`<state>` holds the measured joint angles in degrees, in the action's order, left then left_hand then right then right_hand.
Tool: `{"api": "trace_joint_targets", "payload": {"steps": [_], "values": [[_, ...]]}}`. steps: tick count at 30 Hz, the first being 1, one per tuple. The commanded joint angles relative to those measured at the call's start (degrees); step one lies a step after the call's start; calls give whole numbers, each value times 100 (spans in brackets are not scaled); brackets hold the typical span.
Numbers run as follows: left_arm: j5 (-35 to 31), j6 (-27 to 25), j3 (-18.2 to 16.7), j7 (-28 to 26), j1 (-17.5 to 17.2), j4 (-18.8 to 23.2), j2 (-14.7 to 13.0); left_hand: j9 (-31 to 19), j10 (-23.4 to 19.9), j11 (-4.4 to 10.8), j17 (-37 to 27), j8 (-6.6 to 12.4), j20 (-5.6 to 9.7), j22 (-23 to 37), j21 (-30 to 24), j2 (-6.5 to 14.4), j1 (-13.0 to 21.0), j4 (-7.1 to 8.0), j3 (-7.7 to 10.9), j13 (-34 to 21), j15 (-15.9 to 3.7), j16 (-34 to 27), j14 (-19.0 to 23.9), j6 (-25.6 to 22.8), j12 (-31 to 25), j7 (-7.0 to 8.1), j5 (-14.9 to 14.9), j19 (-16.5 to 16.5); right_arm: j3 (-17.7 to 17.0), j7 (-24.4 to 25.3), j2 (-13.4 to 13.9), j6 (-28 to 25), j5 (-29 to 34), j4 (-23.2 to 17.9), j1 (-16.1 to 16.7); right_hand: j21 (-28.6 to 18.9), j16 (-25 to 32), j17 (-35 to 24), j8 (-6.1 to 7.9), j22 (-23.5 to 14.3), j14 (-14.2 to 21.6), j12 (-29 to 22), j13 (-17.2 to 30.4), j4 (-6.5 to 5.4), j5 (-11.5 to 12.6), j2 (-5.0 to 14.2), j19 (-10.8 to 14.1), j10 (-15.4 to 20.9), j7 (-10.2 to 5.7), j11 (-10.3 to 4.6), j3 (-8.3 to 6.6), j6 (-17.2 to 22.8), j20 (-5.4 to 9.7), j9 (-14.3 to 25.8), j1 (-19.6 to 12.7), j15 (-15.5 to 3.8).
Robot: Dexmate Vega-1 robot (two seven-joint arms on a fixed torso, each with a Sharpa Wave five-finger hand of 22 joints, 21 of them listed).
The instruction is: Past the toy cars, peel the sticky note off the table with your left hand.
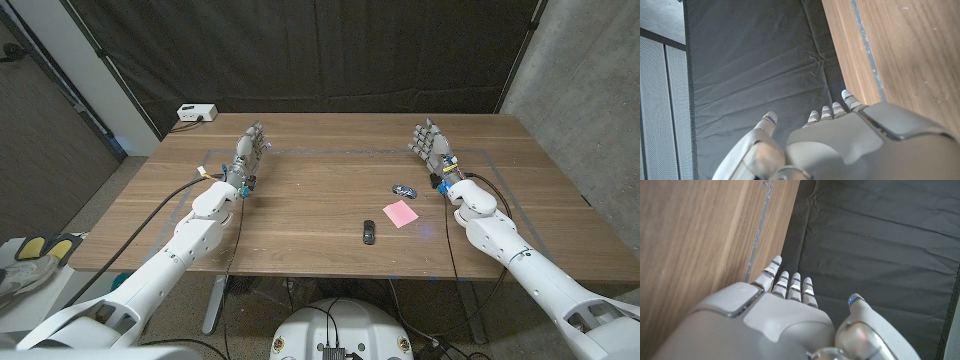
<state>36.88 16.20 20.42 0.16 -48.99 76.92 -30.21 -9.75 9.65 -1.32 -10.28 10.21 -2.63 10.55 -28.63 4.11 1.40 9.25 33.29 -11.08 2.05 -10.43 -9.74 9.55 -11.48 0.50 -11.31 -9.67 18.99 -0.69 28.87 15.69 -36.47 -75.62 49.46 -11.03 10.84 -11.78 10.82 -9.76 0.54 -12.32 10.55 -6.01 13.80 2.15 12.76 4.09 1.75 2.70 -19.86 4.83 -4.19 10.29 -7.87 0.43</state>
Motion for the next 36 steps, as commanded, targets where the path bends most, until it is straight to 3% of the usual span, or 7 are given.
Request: {"api": "trace_joint_targets", "payload": {"steps": [1, 7, 11, 17, 20, 28, 36], "values": [[-184, -138, -83, -256, -32, 259, -85, -18, 1140, 16, -21, 36, -10, 21, -23, 313, 6, -7, 25, -8, 13, -38, -1422, 1023, -40, 24, -26, -1331, -403, -136, -212, -67, 315, 35, 91, -33, 34, 0, 21, -21, 13, -27, 28, 27, 20, -11, 30, 38, 11, -1, -21, 40, 1, 18, -70, 47], [-255, -89, -6, -218, 201, -7, 93, -18, 1027, -12, -10, 68, -71, 19, -28, 273, 18, -32, -1, -6, 31, -63, -1332, 913, -86, 78, -27, -1268, -706, -80, -210, -39, 358, -121, 315, -40, 42, 22, 30, -21, 45, -24, 28, 67, 18, -23, 56, 73, 30, 27, -22, 68, -17, 18, -102, 85], [-487, -76, 90, -335, 332, -80, 141, -22, 651, -33, 20, 129, -476, 9, -85, 108, 148, -221, -62, -6, 165, -163, -834, 544, -210, 274, -7, -921, -818, -102, -226, -4, 381, -118, 417, -48, 50, 38, 36, -21, 77, -18, 28, 100, 17, -22, 86, 90, 33, 28, -29, 90, -34, 17, -134, 134], [-1035, -238, 344, -396, 594, 19, 25, -32, -38, -126, 23, 145, -832, 6, -210, -36, 449, -612, -63, -17, 287, -243, -23, 92, -385, 336, 43, -191, -971, -173, -264, 51, 341, -96, 547, -53, 51, 53, 40, -21, 95, -15, 28, 135, 15, -19, 108, 118, 34, 51, -37, 109, -44, 17, -168, 176], [-1393, -336, 491, -433, 725, 110, -71, -35, -224, -117, 11, 164, -874, 12, -211, -14, 588, -764, -21, -21, 438, -269, 275, -110, -415, 309, 63, -37, -1050, -168, -247, 63, 336, -164, 638, -52, 52, 60, 41, -22, 105, -12, 29, 152, 13, -16, 113, 130, 34, 73, -41, 118, -54, 17, -185, 196], [-2230, -417, 803, -270, 1044, 290, -328, -38, -522, -65, -6, 180, -951, 26, -186, 97, 966, -1122, 137, -32, 432, -298, 719, -427, -454, 263, 113, 150, -1178, -58, -150, 11, 399, -464, 869, -52, 55, 78, 46, -24, 133, -1, 30, 202, 4, 2, 130, 163, -3, 92, -58, 153, -106, 18, -233, 324], [-2617, -718, 935, -42, 1208, 686, -507, -39, -707, -58, -10, 204, -948, 37, -204, 86, 1078, -1261, 153, -37, 424, -310, 923, -659, -486, 267, 134, 300, -1225, 30, 0, -45, 506, -781, 1093, -65, 93, 86, 63, -26, 254, -16, 33, 246, -11, 51, 184, 278, -77, 147, -86, 230, -167, 19, -278, 438]]}}
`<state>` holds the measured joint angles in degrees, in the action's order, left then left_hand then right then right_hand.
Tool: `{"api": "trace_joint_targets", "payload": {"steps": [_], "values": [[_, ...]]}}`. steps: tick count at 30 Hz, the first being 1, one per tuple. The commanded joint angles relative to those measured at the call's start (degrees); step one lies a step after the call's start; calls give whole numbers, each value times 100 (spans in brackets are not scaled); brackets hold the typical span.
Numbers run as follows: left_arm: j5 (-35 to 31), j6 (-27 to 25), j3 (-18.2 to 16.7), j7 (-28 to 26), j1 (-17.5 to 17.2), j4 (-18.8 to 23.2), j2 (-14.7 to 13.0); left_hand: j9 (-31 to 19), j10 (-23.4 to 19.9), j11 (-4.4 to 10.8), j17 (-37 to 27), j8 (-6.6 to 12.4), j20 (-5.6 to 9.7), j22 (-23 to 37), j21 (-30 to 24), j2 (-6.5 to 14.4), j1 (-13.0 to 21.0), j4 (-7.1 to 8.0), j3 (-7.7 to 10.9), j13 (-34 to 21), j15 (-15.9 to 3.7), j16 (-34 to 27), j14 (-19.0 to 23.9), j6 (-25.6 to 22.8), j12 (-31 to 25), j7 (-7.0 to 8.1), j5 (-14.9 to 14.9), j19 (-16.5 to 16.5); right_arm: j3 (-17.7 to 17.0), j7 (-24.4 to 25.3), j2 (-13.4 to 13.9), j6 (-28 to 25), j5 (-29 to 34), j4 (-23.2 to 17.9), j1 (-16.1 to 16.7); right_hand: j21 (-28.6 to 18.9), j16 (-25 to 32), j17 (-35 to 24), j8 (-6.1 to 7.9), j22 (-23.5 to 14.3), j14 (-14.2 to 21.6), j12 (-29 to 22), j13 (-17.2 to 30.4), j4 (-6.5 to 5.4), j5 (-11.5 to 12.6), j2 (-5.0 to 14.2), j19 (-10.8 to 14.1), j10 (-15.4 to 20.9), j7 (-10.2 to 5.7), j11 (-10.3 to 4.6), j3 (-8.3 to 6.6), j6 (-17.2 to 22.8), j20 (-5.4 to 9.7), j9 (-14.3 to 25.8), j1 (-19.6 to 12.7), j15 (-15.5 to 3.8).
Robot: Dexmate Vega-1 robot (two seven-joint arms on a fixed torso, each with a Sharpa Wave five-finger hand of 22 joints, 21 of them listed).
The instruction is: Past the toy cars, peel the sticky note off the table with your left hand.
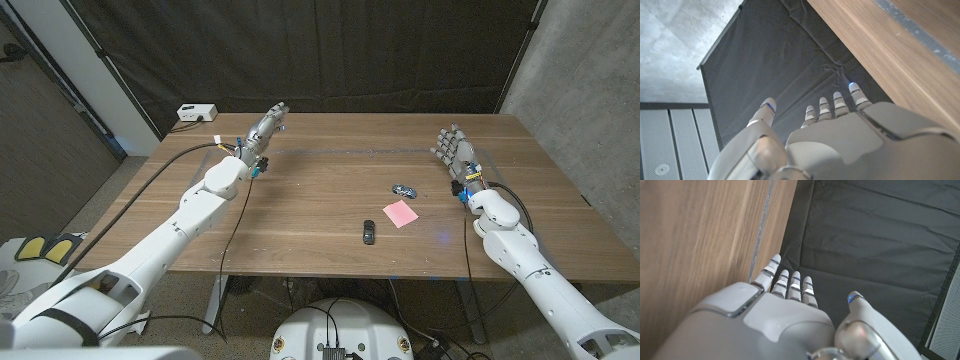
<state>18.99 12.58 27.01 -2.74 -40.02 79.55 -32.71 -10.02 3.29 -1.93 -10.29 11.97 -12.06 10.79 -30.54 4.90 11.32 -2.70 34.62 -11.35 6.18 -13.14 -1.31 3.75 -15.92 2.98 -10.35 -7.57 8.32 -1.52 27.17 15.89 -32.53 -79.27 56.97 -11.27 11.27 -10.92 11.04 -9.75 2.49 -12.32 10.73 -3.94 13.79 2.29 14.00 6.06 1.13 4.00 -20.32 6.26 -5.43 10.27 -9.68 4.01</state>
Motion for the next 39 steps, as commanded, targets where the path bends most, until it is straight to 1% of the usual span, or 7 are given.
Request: {"api": "trace_joint_targets", "payload": {"steps": [1, 7, 10, 18, 25, 29, 39], "values": [[-885, -395, 300, 294, 344, 471, -285, -13, -79, -1, -10, 31, -4, 14, -14, 7, 91, -71, 20, -10, 9, -35, 78, -96, -43, 16, 39, 98, -170, 140, 167, -86, 94, -456, 366, -44, 61, 0, 44, -28, 97, -24, 15, 46, -14, 50, 70, 116, -22, 22, -47, 103, -55, 20, -105, 113], [-1245, -553, 495, 642, 597, 689, -398, -14, -122, 10, -12, 29, -11, 17, -11, 3, 123, -114, 22, -12, -8, -29, 119, -156, -45, 13, 41, 125, -181, 144, 239, -109, 111, -607, 475, -47, 71, 4, 51, -29, 145, -35, 17, 76, -25, 78, 89, 184, -55, 43, -67, 143, -86, 21, -139, 143], [-1529, -679, 625, 820, 760, 842, -480, -14, -126, 11, -12, 26, -13, 18, -8, 3, 134, -128, 23, -12, -12, -22, 121, -169, -42, 9, 42, 129, -197, 198, 278, -110, 145, -709, 552, -44, 74, 6, 61, -30, 171, -45, 18, 101, -33, 88, 91, 238, -66, 12, -78, 186, -106, 22, -163, 153], [-1950, -738, 842, 1220, 1052, 997, -504, -15, -110, 17, -12, 17, -16, 19, 9, 12, 164, -160, 30, -13, -24, 5, 99, -197, -23, 6, 41, 113, -244, 379, 405, -151, 236, -997, 765, -46, 77, 8, 63, -31, 200, -46, 19, 125, -44, 94, 106, 277, -72, 10, -87, 214, -120, 22, -184, 181], [-2412, -926, 1082, 1653, 1355, 1221, -549, -17, -153, 46, -13, 30, -19, 20, 51, 14, 203, -209, 31, -15, -46, 23, 121, -308, -21, 6, 41, 52, -292, 462, 447, -38, 256, -1133, 929, -46, 83, 7, 71, -31, 239, -52, 19, 147, -58, 102, 121, 337, -75, -15, -95, 263, -127, 22, -198, 135], [-2686, -946, 1265, 1967, 1591, 1309, -513, -19, -214, 80, -13, 37, -19, 21, 72, 9, 231, -246, 28, -15, -62, 23, 169, -387, -30, 2, 42, 36, -324, 533, 442, 60, 265, -1207, 1041, -50, 81, 7, 68, -31, 246, -46, 20, 160, -65, 108, 137, 348, -79, 4, -101, 275, -127, 22, -209, 141], [-3172, -804, 1536, 2471, 1938, 1446, -380, -20, -254, 104, -14, 27, -19, 21, 93, -1, 259, -287, 21, -16, -83, 34, 193, -428, -29, 10, 44, 21, -389, 644, 474, 208, 254, -1354, 1267, -49, 75, 6, 69, -32, 250, -34, 20, 175, -75, 113, 145, 351, -69, 24, -106, 299, -125, 23, -217, 146]]}}
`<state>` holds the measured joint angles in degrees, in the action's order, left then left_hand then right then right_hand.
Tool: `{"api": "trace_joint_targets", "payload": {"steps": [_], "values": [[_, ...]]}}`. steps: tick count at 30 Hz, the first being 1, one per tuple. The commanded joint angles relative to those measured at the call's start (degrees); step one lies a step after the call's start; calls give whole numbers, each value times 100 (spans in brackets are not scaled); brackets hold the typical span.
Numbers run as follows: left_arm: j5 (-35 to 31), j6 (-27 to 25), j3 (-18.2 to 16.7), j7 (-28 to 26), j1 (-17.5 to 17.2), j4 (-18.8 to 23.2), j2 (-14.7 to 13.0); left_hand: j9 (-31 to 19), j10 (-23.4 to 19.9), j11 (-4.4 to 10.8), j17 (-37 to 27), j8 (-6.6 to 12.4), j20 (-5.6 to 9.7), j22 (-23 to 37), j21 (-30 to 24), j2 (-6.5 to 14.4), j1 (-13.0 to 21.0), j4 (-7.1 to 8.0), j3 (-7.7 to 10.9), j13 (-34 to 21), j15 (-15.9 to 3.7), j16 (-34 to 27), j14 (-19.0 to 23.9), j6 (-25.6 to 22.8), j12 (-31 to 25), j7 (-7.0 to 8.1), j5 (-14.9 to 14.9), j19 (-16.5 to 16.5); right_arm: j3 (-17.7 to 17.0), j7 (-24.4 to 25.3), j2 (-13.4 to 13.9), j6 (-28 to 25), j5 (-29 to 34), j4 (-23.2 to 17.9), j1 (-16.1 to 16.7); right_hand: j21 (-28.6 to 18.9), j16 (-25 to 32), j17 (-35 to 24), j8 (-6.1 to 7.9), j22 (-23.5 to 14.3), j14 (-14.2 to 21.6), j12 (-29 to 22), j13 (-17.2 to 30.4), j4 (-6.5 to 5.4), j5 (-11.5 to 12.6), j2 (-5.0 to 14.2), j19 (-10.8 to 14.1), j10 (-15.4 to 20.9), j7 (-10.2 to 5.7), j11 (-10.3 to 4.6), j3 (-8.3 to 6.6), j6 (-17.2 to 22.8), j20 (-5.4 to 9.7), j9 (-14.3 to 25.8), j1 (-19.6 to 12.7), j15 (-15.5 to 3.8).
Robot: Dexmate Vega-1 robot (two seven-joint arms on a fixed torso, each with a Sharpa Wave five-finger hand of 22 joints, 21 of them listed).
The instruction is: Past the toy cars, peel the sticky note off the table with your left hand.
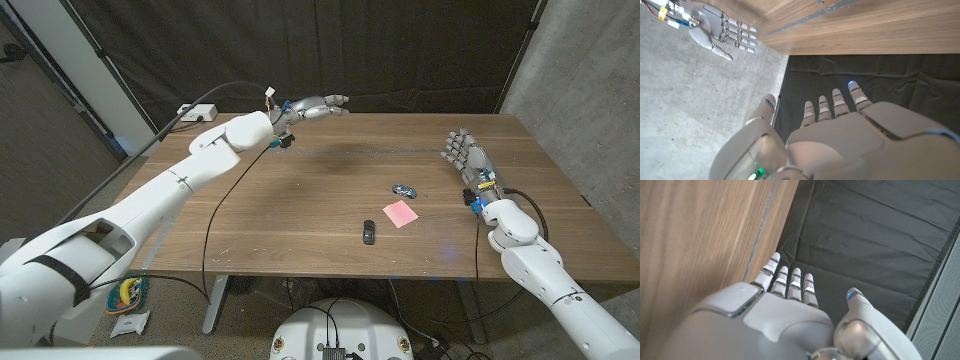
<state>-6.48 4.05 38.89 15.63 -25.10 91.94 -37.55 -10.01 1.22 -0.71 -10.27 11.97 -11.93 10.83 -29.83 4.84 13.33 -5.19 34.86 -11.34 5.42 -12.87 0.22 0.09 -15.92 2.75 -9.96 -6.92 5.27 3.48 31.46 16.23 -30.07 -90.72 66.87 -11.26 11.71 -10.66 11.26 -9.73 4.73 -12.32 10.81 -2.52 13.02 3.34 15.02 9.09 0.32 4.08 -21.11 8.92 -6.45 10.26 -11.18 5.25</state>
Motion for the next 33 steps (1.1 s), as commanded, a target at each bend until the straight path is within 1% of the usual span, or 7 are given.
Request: {"api": "trace_joint_targets", "payload": {"steps": [1, 8, 14, 20, 22, 24, 33], "values": [[-673, 65, 373, 680, 474, 225, 116, -21, -58, 2, -16, 27, -33, 17, 25, 3, 63, -46, -4, -17, -16, 9, 43, -74, -30, 28, 5, -44, -95, 164, 46, 176, 1, -234, 304, -49, 32, -20, 46, -33, 26, -33, 13, 34, 2, 8, 43, 47, 12, 18, -27, 34, -22, 24, -66, 21], [-1174, 155, 524, 854, 615, 410, 153, -22, -166, 26, -17, 63, -32, 15, 53, -29, 112, -122, -25, -17, -32, 39, 51, -295, -41, 50, 8, -34, -154, 255, 70, 310, 11, -350, 497, -47, 29, -23, 40, -33, 28, -28, 13, 40, -7, 13, 45, 60, 12, 25, -29, 38, -19, 24, -66, 18], [-1342, 398, 634, 1117, 740, 397, 239, -22, -256, 49, -17, 69, -26, 12, 64, -46, 149, -172, -34, -16, -65, 46, 79, -395, -56, 37, 7, -8, -168, 327, 69, 399, 27, -406, 613, -44, 29, -25, 37, -33, 36, -22, 13, 45, -13, 16, 45, 65, 12, 21, -29, 42, -20, 24, -66, 9], [-1659, 686, 724, 1235, 803, 469, 262, -24, -413, 103, -16, 62, -9, 7, 53, -84, 250, -280, -46, -14, -103, 36, 197, -550, -70, 48, 6, 145, -161, 431, 59, 429, 42, -489, 707, -42, 27, -28, 33, -33, 40, -15, 14, 50, -20, 17, 45, 68, 11, 30, -29, 47, -20, 24, -64, 14], [-1835, 806, 729, 1151, 789, 497, 257, -26, -628, 168, -14, 124, 15, -1, 67, -120, 338, -354, -65, -11, -168, 38, 287, -880, -108, 101, 5, 231, -156, 456, 59, 455, 58, -507, 736, -43, 26, -29, 31, -34, 41, -13, 14, 50, -22, 18, 49, 68, 9, 29, -29, 47, -20, 24, -61, 14], [-1961, 900, 728, 1119, 773, 525, 254, -24, -961, 326, -10, 145, 20, -6, 81, -176, 458, -414, -100, -7, -313, 3, 517, -1225, -163, 145, 3, 372, -145, 467, 62, 495, 85, -503, 754, -42, 27, -30, 29, -34, 43, -10, 14, 51, -25, 19, 50, 68, 10, 21, -28, 47, -22, 24, -58, 12], [-2422, 1266, 730, 1144, 726, 673, 246, -24, -1395, 360, -5, 162, 70, -16, 80, -244, 717, -484, -109, -4, -465, -29, 816, -1637, -224, 184, -2, 627, -121, 598, 58, 546, 134, -524, 800, -41, 26, -35, 27, -34, 51, -3, 15, 53, -37, 21, 56, 78, 9, 34, -25, 61, -16, 24, -48, 20]]}}
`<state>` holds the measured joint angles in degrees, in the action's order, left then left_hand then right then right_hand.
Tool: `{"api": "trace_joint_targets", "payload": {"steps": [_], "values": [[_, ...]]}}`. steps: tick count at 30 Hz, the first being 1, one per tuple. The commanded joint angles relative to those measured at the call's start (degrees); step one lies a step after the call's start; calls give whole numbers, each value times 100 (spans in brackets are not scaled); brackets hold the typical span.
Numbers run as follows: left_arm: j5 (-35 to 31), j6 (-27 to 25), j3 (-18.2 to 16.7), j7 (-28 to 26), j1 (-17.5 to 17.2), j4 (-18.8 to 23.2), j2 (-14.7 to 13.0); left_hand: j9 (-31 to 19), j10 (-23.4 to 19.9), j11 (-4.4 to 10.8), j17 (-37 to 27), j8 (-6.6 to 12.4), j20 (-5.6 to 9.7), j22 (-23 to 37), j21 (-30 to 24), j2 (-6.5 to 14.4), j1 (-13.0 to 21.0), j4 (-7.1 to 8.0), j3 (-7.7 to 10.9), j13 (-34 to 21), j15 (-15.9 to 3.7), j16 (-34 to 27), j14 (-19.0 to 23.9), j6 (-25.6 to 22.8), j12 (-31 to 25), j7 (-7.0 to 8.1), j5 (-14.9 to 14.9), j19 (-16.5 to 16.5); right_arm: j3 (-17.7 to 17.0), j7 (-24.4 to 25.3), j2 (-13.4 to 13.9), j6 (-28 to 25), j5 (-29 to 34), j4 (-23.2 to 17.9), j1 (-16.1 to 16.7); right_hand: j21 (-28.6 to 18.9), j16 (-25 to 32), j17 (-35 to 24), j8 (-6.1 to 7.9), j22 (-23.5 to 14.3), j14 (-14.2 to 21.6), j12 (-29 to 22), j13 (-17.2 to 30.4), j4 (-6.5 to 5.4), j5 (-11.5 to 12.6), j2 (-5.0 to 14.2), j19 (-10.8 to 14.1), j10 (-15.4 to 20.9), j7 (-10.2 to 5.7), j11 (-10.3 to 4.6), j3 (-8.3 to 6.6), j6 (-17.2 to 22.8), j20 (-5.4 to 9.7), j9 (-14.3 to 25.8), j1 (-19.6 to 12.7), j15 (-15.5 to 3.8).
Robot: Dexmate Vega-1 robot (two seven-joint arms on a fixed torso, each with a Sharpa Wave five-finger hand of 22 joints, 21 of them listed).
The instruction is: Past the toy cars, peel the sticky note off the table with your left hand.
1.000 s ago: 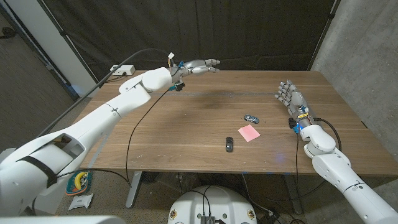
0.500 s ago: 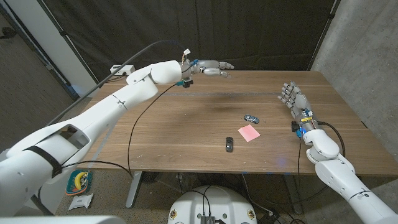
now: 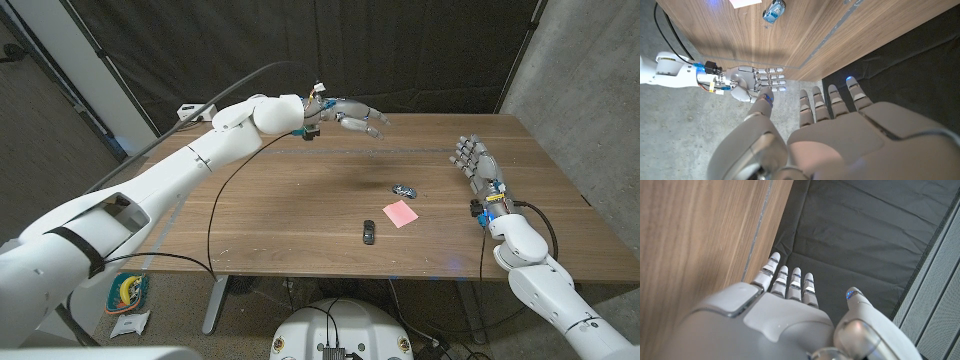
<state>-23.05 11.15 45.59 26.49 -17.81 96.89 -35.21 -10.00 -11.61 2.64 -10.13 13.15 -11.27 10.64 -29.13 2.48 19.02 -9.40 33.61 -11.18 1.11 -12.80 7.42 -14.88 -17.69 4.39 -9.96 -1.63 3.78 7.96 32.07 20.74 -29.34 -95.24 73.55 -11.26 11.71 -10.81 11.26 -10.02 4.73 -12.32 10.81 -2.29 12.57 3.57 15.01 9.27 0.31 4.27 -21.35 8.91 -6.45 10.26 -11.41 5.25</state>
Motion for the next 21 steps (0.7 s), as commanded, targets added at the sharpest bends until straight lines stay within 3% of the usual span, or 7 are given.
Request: {"api": "trace_joint_targets", "payload": {"steps": [1, 13, 21], "values": [[-811, 598, 63, 61, -10, 188, 16, -26, -127, 27, -18, 39, 4, 3, 8, -13, 167, -68, 18, -20, -36, -36, 109, -139, -48, 18, -3, 114, 33, 156, -2, 107, 69, -71, 134, -47, 25, -21, 26, -6, 53, -1, 15, 33, 5, -2, 73, 63, 11, 11, -1, 65, 2, 25, -25, 16], [-1298, 939, 106, 55, -72, 165, 113, -28, -287, 153, -16, -21, 74, -10, 37, -202, 668, -153, 51, -21, -153, -29, 299, -174, -8, 128, -58, 300, 59, 211, 15, 196, 91, -74, 172, -48, 25, -25, 18, -6, 67, 6, 16, 38, -8, 3, 91, 83, 9, 16, 1, 72, 16, 25, -14, 5], [-1700, 1210, 314, 66, 23, -37, 251, -37, -69, 324, -25, -215, 168, -11, 99, -613, 1487, -147, -8, -38, -222, 49, 372, 387, 210, 381, -152, 526, 68, 211, -28, 258, 14, -3, 151, -49, 23, -27, 16, -6, 71, 14, 17, 41, -16, 8, 103, 87, 14, 21, 2, 82, 26, 26, -7, 3]]}}
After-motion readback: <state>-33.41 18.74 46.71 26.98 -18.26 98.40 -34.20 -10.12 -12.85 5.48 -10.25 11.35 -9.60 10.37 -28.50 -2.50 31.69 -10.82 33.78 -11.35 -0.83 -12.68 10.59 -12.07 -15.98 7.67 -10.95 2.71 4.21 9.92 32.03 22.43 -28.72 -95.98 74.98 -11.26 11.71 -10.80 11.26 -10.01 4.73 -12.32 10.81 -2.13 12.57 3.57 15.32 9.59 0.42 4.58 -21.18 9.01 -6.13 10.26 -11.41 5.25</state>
